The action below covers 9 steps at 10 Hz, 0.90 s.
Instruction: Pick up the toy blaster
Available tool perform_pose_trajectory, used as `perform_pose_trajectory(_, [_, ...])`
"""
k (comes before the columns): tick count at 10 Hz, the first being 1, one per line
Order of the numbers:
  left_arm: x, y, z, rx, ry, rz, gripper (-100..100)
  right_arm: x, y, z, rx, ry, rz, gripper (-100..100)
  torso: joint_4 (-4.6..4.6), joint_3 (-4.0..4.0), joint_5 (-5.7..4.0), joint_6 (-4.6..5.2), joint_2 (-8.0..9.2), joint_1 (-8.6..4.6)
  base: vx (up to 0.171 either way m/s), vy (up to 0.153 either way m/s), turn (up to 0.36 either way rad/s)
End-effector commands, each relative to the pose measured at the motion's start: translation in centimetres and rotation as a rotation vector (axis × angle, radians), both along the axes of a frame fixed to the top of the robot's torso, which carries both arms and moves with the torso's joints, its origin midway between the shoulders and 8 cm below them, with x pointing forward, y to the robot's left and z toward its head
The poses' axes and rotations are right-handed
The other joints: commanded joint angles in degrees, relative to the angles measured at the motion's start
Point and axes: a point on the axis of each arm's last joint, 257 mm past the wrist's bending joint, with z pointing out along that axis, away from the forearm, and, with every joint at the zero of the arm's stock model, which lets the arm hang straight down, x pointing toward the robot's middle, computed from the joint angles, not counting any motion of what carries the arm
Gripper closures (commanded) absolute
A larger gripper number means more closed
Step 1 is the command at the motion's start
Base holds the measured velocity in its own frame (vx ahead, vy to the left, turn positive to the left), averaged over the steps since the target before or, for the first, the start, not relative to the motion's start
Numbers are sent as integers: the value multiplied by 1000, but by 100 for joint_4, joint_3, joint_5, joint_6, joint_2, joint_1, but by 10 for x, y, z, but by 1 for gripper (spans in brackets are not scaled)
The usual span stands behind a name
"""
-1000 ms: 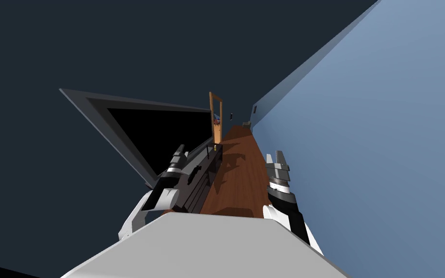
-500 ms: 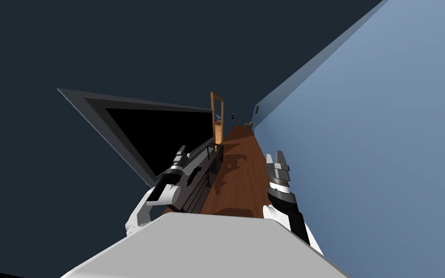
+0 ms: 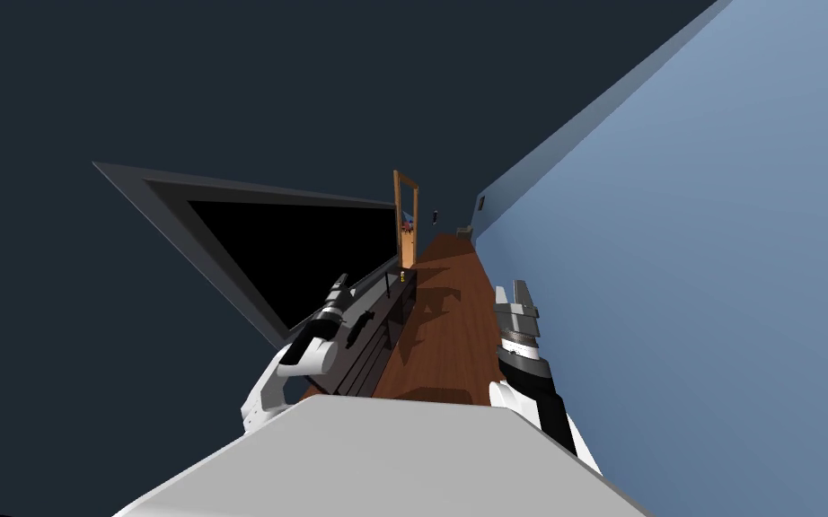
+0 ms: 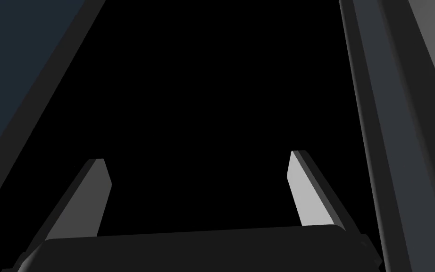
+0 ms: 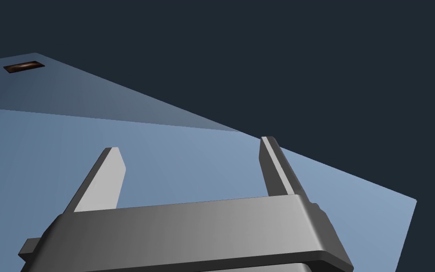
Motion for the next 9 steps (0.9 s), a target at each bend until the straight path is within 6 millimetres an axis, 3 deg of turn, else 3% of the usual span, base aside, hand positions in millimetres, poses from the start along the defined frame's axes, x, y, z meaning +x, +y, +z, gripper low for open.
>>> perform_pose_trajectory(1, [8, 4, -13, -53, 43, -3, -100, 0, 0, 0, 0, 0, 0, 0, 0, 0, 0, 0, 0, 0, 46, -16, 48])
perform_pose_trajectory(6, [19, 10, -53, -158, 173, 2, -100, 0, 0, 0, 0, 0, 0, 0, -1, -2, 0, 0, -4, -1, 39, -17, 39])
perform_pose_trajectory(9, [25, 15, -87, -264, 272, 8, -100, 0, 0, 0, 0, 0, 0, 0, -1, -3, 1, 0, -4, 1, 45, -16, 48])
